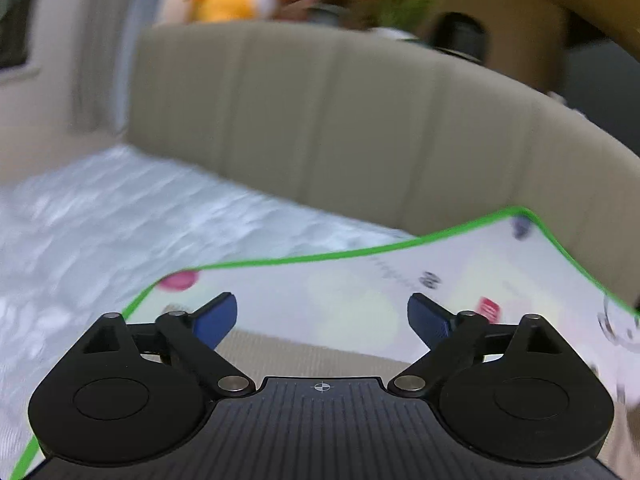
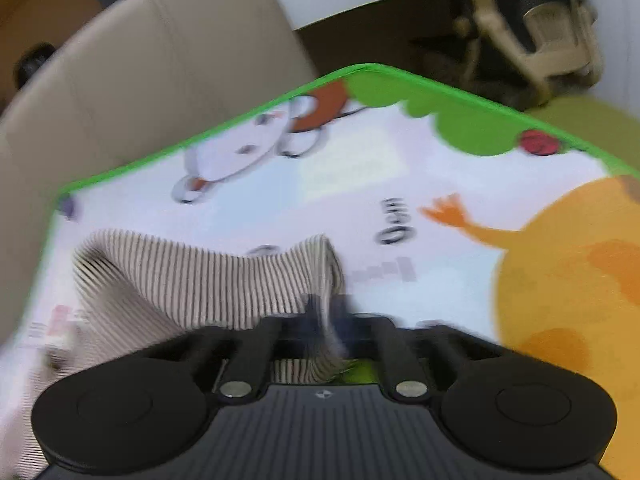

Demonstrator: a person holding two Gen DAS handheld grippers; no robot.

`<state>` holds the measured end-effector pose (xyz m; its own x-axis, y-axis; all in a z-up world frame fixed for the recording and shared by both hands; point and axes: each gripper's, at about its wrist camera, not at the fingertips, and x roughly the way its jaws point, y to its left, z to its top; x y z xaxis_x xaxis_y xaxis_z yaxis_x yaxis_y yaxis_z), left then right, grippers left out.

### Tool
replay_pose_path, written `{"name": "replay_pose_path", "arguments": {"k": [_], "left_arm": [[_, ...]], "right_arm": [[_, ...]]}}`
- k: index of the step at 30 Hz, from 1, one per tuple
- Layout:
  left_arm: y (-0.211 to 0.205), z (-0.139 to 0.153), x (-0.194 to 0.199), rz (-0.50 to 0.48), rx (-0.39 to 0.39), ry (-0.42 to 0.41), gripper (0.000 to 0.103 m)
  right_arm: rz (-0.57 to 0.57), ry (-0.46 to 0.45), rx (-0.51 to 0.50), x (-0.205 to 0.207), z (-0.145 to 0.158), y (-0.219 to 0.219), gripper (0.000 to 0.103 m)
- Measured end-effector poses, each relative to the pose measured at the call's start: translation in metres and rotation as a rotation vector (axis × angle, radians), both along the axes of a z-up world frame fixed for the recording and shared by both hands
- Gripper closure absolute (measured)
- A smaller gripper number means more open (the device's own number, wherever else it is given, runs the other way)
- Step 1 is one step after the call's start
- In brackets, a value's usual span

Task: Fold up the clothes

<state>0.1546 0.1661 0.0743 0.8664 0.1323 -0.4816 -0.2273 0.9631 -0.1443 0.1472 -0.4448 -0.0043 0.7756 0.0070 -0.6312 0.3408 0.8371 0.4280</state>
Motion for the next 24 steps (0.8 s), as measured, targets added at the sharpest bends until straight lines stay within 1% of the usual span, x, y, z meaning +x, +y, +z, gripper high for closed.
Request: {"name": "replay_pose_path", "arguments": {"k": [1, 2, 3, 5, 7, 8, 10, 13, 17, 21, 24], "left_arm": [[-0.006, -0.003, 0.000, -0.025, 0.011, 0.007, 0.007], [-0.011, -0.005, 0.002, -0.052, -0.004, 0.023, 0.007], [-0.015, -0.008, 0.002, -0.073, -0.030, 0.041, 0.007], [-0.022, -0.011, 0.004, -0.140, -0.112, 0.088, 0.007], [-0.029, -0.013, 0.003, -0.199, -0.167, 0.124, 0.005], [-0.032, -0.013, 0.002, -0.229, -0.180, 0.133, 0.005], [-0.040, -0.012, 0.000, -0.262, -0.166, 0.137, 0.004], [-0.045, -0.006, -0.006, -0.272, -0.144, 0.133, 0.001], [-0.043, -0.005, -0.010, -0.241, -0.148, 0.163, 0.000], [-0.031, -0.007, -0.009, -0.206, -0.161, 0.206, 0.000], [-0.015, -0.012, -0.008, -0.147, -0.195, 0.253, 0.000]], "right_arm": [[0.017, -0.047, 0.010, -0.007, 0.017, 0.000, 0.100], [0.028, -0.085, 0.010, -0.014, 0.035, -0.002, 0.100], [0.034, -0.114, 0.005, -0.022, 0.054, -0.005, 0.100], [0.040, -0.165, -0.015, -0.040, 0.092, -0.012, 0.100], [0.042, -0.199, -0.045, -0.059, 0.127, -0.019, 0.100], [0.044, -0.208, -0.066, -0.068, 0.143, -0.021, 0.100], [0.057, -0.206, -0.107, -0.082, 0.166, -0.020, 0.100], [0.095, -0.198, -0.137, -0.091, 0.185, -0.006, 0.100], [0.168, -0.207, -0.171, -0.081, 0.199, 0.030, 0.100], [0.268, -0.211, -0.181, -0.050, 0.206, 0.084, 0.100], [0.366, -0.204, -0.201, -0.025, 0.208, 0.137, 0.100]]}}
